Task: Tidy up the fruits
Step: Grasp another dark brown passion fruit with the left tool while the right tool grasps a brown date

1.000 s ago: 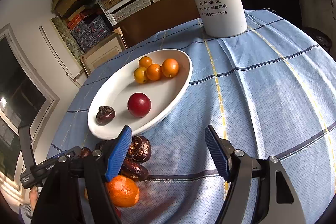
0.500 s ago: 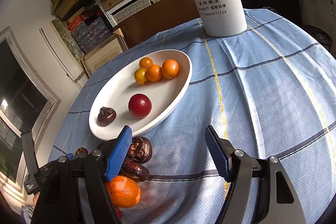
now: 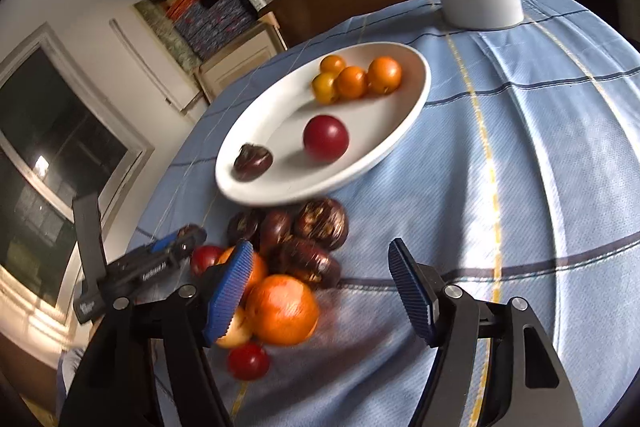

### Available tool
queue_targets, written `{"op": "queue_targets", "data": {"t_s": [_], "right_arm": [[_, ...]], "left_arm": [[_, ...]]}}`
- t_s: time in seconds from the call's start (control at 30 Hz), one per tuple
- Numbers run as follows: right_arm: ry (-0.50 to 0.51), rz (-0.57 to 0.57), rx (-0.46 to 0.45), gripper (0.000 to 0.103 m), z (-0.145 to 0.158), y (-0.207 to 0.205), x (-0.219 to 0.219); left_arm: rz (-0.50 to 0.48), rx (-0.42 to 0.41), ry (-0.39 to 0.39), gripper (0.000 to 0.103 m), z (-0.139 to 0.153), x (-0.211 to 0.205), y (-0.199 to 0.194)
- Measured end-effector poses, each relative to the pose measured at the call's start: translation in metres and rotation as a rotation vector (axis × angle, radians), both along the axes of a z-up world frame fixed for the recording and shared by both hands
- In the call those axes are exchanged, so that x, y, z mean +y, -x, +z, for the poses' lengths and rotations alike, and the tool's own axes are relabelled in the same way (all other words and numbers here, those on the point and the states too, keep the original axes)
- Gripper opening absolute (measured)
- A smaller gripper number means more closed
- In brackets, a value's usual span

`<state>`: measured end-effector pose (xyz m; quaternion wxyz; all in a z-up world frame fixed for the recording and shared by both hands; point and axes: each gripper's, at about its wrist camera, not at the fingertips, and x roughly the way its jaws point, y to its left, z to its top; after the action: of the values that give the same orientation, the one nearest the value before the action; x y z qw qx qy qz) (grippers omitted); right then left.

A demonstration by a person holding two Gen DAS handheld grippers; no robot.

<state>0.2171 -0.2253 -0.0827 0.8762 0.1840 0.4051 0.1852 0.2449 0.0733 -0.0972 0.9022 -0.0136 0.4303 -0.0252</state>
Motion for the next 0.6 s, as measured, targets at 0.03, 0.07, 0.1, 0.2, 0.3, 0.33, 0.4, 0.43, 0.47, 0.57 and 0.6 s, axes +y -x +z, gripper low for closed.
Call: {"op": "queue_targets", "data": {"t_s": [0.03, 0.07, 0.1, 0.2, 0.3, 0.33, 0.4, 0.43, 0.47, 0.57, 0.6], "right_arm": [[0.005, -0.004, 0.004, 0.070, -0.001, -0.001, 0.001], [0.004, -0.010, 0.012, 0.070, -0.002, -0.002, 0.001], [-0.008, -0.018, 0.028, 0.069, -0.005, -0.005, 0.000], [-0.086, -0.004, 0.085, 0.060, -0.014, -0.014, -0.003], [-0.122, 0.016, 0.119, 0.056, -0.021, -0.022, 0.001], [-0.128, 0.021, 0.132, 0.055, -0.024, -0.024, 0.004], [-0.142, 0.030, 0.147, 0.055, -0.028, -0.028, 0.008], [-0.136, 0.031, 0.141, 0.054, -0.027, -0.028, 0.011], [-0.127, 0.034, 0.136, 0.054, -0.027, -0.028, 0.013], [-0.110, 0.042, 0.125, 0.047, -0.028, -0.028, 0.018], [-0.121, 0.048, 0.129, 0.044, -0.029, -0.028, 0.018]], "left_arm": [[-0.002, -0.001, -0.014, 0.040, -0.001, -0.002, 0.000], [-0.003, -0.001, -0.025, 0.040, -0.001, -0.004, 0.000], [-0.004, -0.001, -0.030, 0.040, -0.001, -0.005, 0.000], [-0.003, -0.001, -0.027, 0.040, -0.001, -0.004, 0.000], [-0.003, -0.001, -0.033, 0.040, -0.002, -0.005, 0.000], [-0.003, -0.001, -0.032, 0.040, -0.002, -0.005, 0.000], [-0.003, -0.001, -0.033, 0.040, -0.002, -0.006, 0.000], [-0.003, -0.002, -0.033, 0.040, -0.002, -0.005, 0.000], [-0.003, -0.002, -0.032, 0.040, -0.001, -0.005, 0.000], [-0.001, -0.004, -0.018, 0.040, -0.001, -0.003, 0.000], [-0.001, -0.005, -0.008, 0.040, -0.001, -0.002, 0.000]]}}
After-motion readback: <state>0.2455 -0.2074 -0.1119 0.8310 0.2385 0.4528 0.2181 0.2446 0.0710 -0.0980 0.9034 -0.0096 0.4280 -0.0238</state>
